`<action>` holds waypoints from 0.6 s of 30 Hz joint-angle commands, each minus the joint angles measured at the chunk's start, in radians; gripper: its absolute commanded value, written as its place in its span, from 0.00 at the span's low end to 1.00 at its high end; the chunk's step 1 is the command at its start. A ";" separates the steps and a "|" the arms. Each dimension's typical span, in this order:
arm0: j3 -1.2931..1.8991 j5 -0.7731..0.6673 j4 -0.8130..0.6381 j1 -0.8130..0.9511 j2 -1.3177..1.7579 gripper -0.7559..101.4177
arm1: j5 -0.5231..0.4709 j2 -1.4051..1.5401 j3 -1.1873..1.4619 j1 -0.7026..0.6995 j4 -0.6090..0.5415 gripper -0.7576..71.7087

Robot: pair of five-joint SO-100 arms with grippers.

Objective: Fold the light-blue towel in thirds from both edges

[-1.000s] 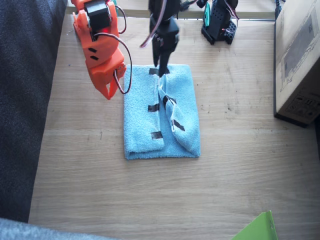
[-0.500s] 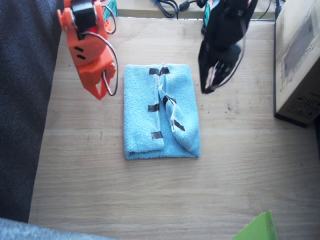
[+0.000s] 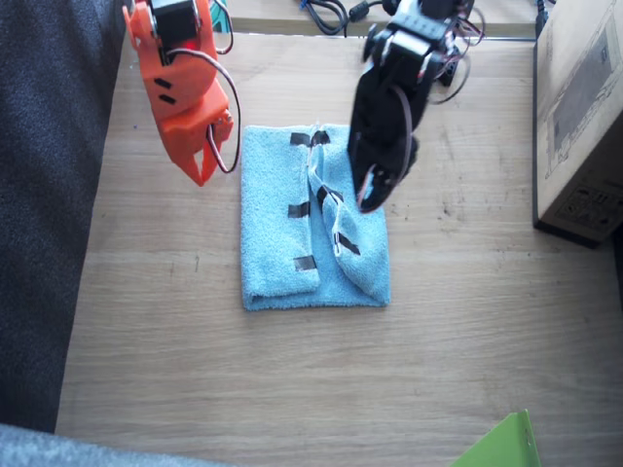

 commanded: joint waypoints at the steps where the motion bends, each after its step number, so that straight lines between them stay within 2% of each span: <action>1: -0.057 0.017 0.009 -0.061 -0.003 0.00 | 0.015 0.080 0.014 0.025 0.015 0.04; 9: -0.170 0.041 0.011 -0.227 -0.049 0.00 | 0.018 0.103 0.035 0.037 0.015 0.03; 15: -0.083 0.074 0.011 -0.318 0.069 0.00 | 0.012 0.144 0.067 0.002 0.015 0.04; 18: -0.011 0.095 0.011 -0.310 0.190 0.00 | 0.009 0.164 0.075 -0.025 0.015 0.04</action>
